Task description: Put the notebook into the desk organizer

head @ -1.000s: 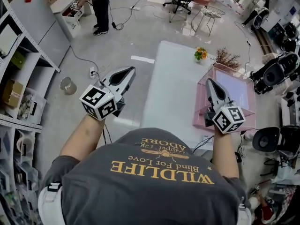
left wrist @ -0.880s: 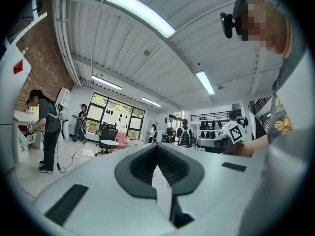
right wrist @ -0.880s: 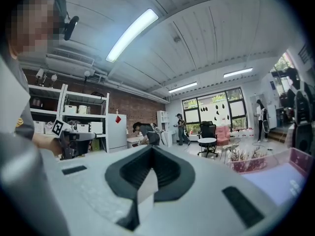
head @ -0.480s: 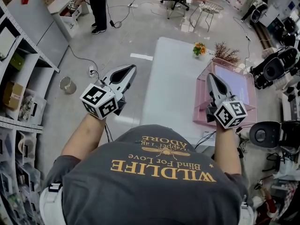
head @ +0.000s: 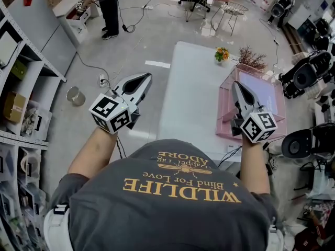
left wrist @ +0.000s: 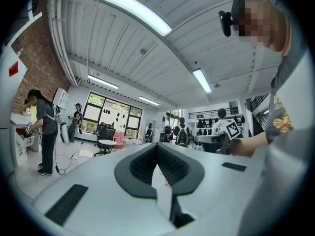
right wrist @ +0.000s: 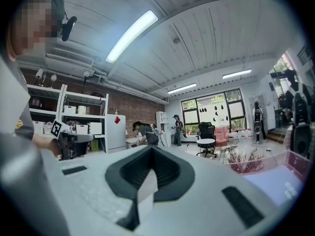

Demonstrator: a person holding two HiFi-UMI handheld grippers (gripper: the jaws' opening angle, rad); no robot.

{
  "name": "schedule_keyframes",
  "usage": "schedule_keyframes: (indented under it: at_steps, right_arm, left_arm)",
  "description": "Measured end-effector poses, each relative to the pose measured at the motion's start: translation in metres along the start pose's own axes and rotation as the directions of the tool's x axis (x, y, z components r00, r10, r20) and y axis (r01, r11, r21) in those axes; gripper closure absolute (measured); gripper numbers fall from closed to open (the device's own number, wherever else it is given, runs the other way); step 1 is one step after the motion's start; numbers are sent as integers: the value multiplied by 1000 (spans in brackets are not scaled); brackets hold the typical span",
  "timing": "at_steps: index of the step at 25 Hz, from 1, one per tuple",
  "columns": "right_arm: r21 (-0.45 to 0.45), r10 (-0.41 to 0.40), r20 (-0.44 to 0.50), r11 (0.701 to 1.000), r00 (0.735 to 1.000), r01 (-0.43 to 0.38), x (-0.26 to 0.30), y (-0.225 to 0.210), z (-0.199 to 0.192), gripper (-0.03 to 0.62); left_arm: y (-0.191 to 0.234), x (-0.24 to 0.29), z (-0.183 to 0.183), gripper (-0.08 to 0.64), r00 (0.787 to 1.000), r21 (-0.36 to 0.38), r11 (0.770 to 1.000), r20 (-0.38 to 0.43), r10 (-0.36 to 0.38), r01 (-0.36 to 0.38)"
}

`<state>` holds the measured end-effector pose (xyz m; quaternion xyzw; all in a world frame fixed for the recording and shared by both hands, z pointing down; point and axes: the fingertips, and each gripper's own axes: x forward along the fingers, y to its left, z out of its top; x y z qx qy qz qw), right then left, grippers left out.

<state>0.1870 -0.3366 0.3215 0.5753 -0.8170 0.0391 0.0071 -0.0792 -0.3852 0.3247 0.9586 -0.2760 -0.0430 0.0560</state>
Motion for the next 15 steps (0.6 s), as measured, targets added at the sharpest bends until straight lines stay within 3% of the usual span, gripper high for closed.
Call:
schedule_keyframes:
  at_steps: [15]
  right_arm:
    - [-32,4,0,999,1000,-4,1,2,10,594]
  left_arm:
    - [-2,2,7,558,1000,13,1000,-3,-13,13]
